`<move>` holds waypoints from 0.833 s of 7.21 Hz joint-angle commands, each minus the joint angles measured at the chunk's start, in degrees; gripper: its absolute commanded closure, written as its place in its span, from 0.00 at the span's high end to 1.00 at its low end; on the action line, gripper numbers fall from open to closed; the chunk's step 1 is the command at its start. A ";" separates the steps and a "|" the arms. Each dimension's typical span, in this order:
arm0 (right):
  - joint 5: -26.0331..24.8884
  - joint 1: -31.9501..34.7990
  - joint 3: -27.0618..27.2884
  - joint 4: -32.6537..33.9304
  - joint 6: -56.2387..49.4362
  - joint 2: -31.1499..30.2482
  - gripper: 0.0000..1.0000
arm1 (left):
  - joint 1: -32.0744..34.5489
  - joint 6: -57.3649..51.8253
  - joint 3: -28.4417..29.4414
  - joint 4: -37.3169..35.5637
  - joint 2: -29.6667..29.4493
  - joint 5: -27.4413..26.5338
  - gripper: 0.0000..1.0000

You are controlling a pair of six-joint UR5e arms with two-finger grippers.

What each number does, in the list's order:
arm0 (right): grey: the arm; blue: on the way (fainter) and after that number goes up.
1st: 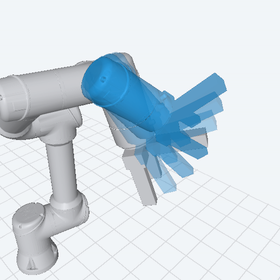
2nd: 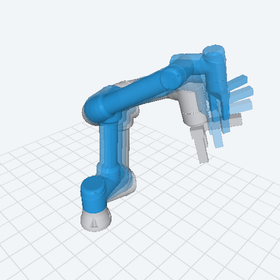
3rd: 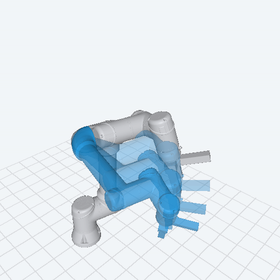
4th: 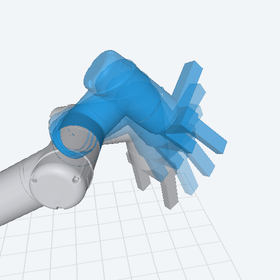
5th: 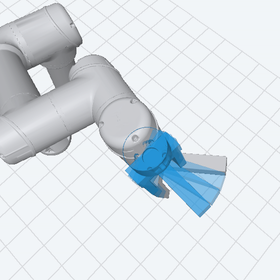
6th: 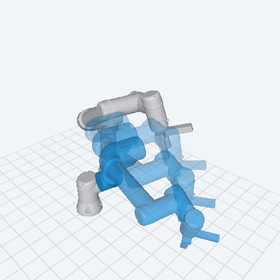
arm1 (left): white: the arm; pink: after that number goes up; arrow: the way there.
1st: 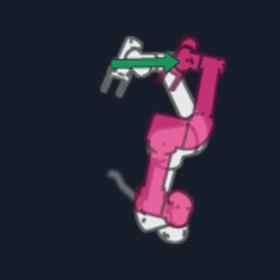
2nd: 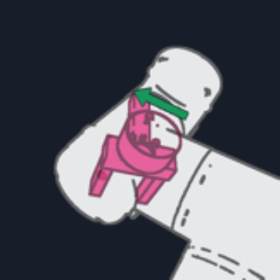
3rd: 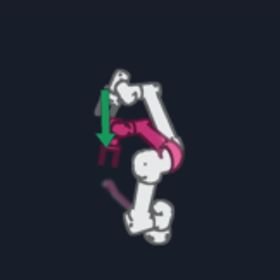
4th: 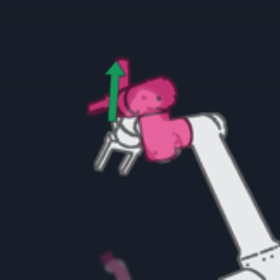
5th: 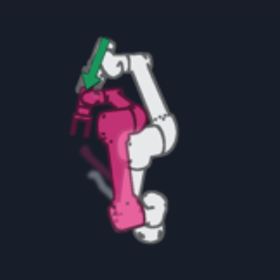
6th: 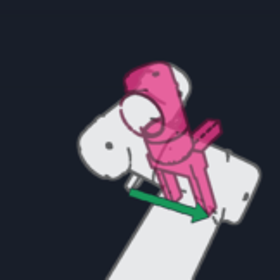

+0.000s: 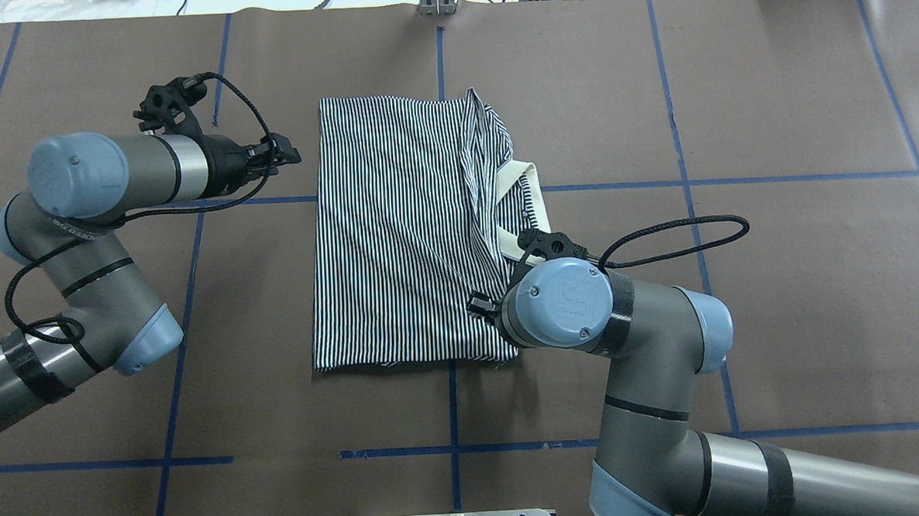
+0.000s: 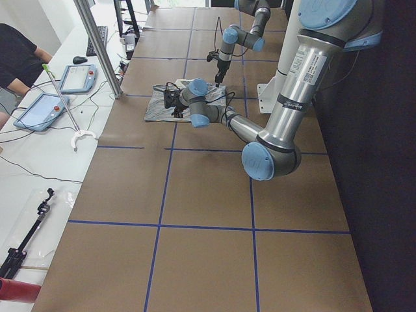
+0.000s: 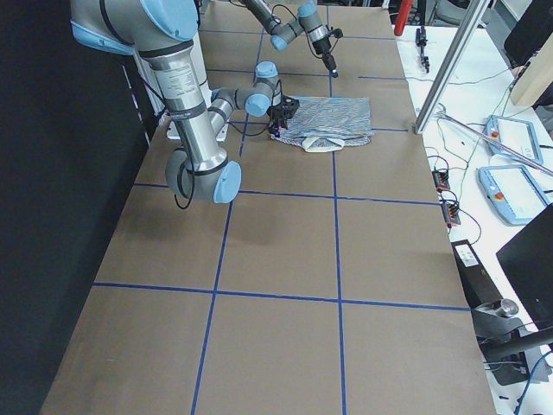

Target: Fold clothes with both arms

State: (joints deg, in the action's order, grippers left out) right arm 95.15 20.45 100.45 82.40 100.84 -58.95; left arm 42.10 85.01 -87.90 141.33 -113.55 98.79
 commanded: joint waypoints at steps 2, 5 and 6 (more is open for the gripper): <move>-0.05 -0.15 -0.26 0.12 4.44 0.51 0.69 | 0.00 -0.02 -0.08 0.00 0.00 0.00 0.51; -0.05 -0.33 -1.48 0.13 6.20 0.59 0.73 | 0.09 -0.02 -0.26 0.00 -0.09 0.00 0.51; -0.05 -0.33 -1.75 0.13 6.12 0.59 0.73 | 0.00 0.07 -0.61 0.00 -0.09 0.00 0.51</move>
State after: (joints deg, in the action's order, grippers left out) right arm 95.10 20.15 99.21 82.53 106.68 -58.37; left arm 42.13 85.01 -88.21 141.33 -113.64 98.79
